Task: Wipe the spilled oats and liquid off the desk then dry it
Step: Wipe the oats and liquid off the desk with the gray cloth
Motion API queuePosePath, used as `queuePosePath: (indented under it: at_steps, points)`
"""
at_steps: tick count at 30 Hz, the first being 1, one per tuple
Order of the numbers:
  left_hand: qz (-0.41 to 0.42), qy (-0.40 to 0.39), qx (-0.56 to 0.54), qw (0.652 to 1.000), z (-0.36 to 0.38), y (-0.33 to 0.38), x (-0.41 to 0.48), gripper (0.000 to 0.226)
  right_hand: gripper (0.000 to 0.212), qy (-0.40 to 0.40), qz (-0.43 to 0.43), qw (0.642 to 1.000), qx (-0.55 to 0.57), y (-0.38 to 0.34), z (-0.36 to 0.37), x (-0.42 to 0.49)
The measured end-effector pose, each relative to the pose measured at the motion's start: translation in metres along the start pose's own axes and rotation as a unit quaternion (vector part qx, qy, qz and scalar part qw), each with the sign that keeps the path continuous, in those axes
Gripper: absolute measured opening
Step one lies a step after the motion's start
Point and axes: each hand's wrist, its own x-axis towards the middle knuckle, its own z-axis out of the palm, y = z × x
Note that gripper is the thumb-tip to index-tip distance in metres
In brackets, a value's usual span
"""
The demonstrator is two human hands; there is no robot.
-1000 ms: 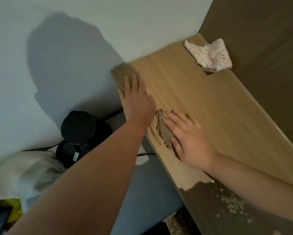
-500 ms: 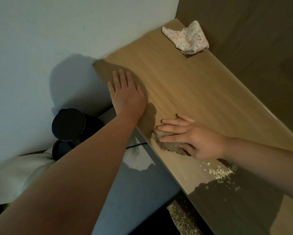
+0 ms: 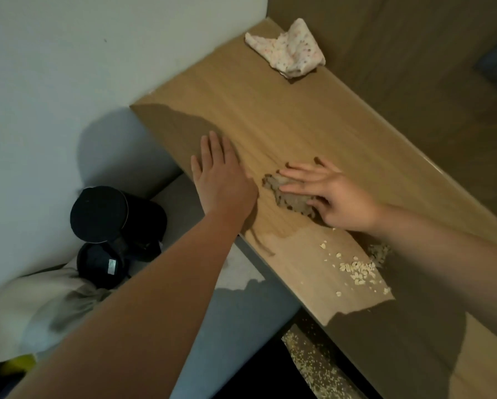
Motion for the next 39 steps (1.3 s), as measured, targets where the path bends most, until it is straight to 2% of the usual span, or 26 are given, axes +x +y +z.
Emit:
queuePosePath:
  at_steps: [2, 4, 5, 6, 10, 12, 15, 17, 18, 21, 23, 26, 28, 33, 39]
  points:
    - [0.006, 0.004, 0.001, 1.0, 0.0, 0.0, 0.0, 0.067, 0.057, 0.06, 0.087, 0.994, -0.009, 0.026, -0.016, 0.022]
    - [0.008, 0.01, -0.001, 1.0, 0.0, -0.002, 0.0, 0.066, 0.058, 0.143, 0.216, 0.966, 0.009, 0.033, -0.025, 0.041]
    - [0.008, 0.016, 0.001, 1.0, 0.0, -0.003, 0.0, 0.065, 0.057, 0.164, 0.25, 0.954, 0.009, 0.028, -0.024, 0.046]
    - [0.011, 0.023, 0.004, 1.0, 0.0, -0.003, 0.0, 0.064, 0.057, 0.155, 0.247, 0.956, 0.007, 0.018, -0.019, 0.044]
    - [0.013, 0.039, -0.003, 0.999, 0.001, -0.003, 0.0, 0.062, 0.058, 0.021, 0.113, 0.993, 0.029, -0.009, -0.013, -0.016]
    - [0.014, 0.05, -0.002, 0.999, 0.002, -0.004, 0.001, 0.06, 0.059, 0.039, 0.151, 0.987, 0.042, 0.007, -0.028, -0.04]
    - [0.02, 0.054, 0.002, 0.998, 0.002, -0.002, -0.001, 0.059, 0.055, 0.148, 0.299, 0.942, 0.039, 0.027, -0.036, -0.05]
    - [0.019, 0.056, -0.007, 0.998, 0.002, -0.001, -0.002, 0.058, 0.053, 0.167, 0.327, 0.93, 0.032, 0.014, -0.025, -0.04]
    - [0.02, 0.057, -0.008, 0.998, 0.002, -0.001, -0.002, 0.058, 0.054, 0.146, 0.308, 0.94, 0.035, 0.004, -0.018, -0.037]
    - [0.035, 0.059, 0.008, 0.998, 0.002, -0.001, -0.002, 0.059, 0.057, 0.019, 0.18, 0.982, 0.048, -0.023, -0.005, -0.044]
    - [0.047, 0.045, 0.035, 0.997, 0.003, -0.001, -0.005, 0.061, 0.054, -0.035, 0.144, 0.986, 0.075, -0.024, -0.01, -0.052]
    - [0.058, 0.029, 0.064, 0.996, 0.009, 0.01, -0.024, 0.062, 0.05, -0.009, 0.171, 0.977, 0.126, -0.023, -0.015, -0.056]
    - [0.072, 0.019, 0.058, 0.996, 0.014, 0.02, -0.04, 0.061, 0.05, 0.019, 0.182, 0.976, 0.115, -0.035, -0.007, -0.059]
    - [0.07, 0.003, 0.047, 0.996, 0.021, 0.04, -0.066, 0.059, 0.052, -0.042, 0.096, 0.988, 0.113, -0.053, 0.015, -0.103]
    - [0.103, -0.007, 0.041, 0.994, 0.03, 0.068, -0.107, 0.057, 0.057, -0.077, 0.063, 0.989, 0.106, -0.055, 0.019, -0.164]
